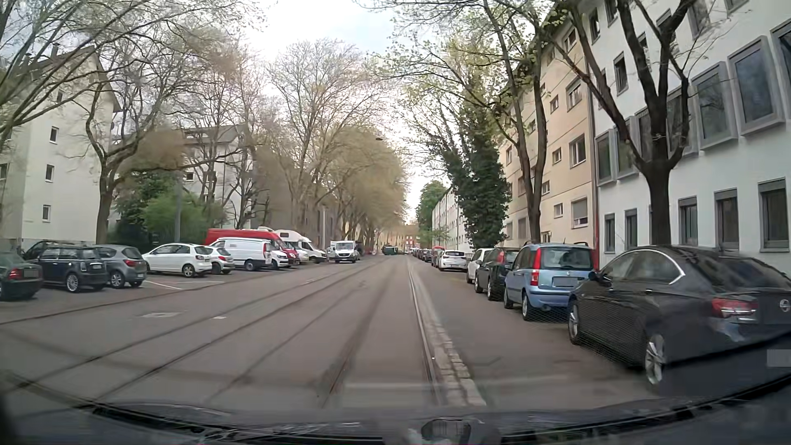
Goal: Follow the waypoints while adhering to traffic rules and regulations
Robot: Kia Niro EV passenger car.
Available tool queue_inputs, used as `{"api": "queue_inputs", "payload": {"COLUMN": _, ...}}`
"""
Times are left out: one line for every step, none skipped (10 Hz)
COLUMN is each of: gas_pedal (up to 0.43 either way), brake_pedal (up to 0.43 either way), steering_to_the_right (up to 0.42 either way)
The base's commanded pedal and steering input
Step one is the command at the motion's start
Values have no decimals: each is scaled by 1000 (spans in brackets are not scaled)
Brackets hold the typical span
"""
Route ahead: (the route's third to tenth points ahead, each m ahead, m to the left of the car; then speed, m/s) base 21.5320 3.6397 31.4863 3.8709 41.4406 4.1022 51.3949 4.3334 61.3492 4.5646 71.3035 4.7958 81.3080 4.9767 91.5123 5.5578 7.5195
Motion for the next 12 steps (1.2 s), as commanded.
{"api": "queue_inputs", "payload": {"gas_pedal": 150, "brake_pedal": 0, "steering_to_the_right": -2}}
{"api": "queue_inputs", "payload": {"gas_pedal": 138, "brake_pedal": 0, "steering_to_the_right": -3}}
{"api": "queue_inputs", "payload": {"gas_pedal": 138, "brake_pedal": 0, "steering_to_the_right": -3}}
{"api": "queue_inputs", "payload": {"gas_pedal": 138, "brake_pedal": 0, "steering_to_the_right": -3}}
{"api": "queue_inputs", "payload": {"gas_pedal": 138, "brake_pedal": 0, "steering_to_the_right": -4}}
{"api": "queue_inputs", "payload": {"gas_pedal": 138, "brake_pedal": 0, "steering_to_the_right": -4}}
{"api": "queue_inputs", "payload": {"gas_pedal": 138, "brake_pedal": 0, "steering_to_the_right": -4}}
{"api": "queue_inputs", "payload": {"gas_pedal": 130, "brake_pedal": 0, "steering_to_the_right": -3}}
{"api": "queue_inputs", "payload": {"gas_pedal": 110, "brake_pedal": 0, "steering_to_the_right": -3}}
{"api": "queue_inputs", "payload": {"gas_pedal": 98, "brake_pedal": 0, "steering_to_the_right": -3}}
{"api": "queue_inputs", "payload": {"gas_pedal": 98, "brake_pedal": 0, "steering_to_the_right": -1}}
{"api": "queue_inputs", "payload": {"gas_pedal": 87, "brake_pedal": 0, "steering_to_the_right": -1}}
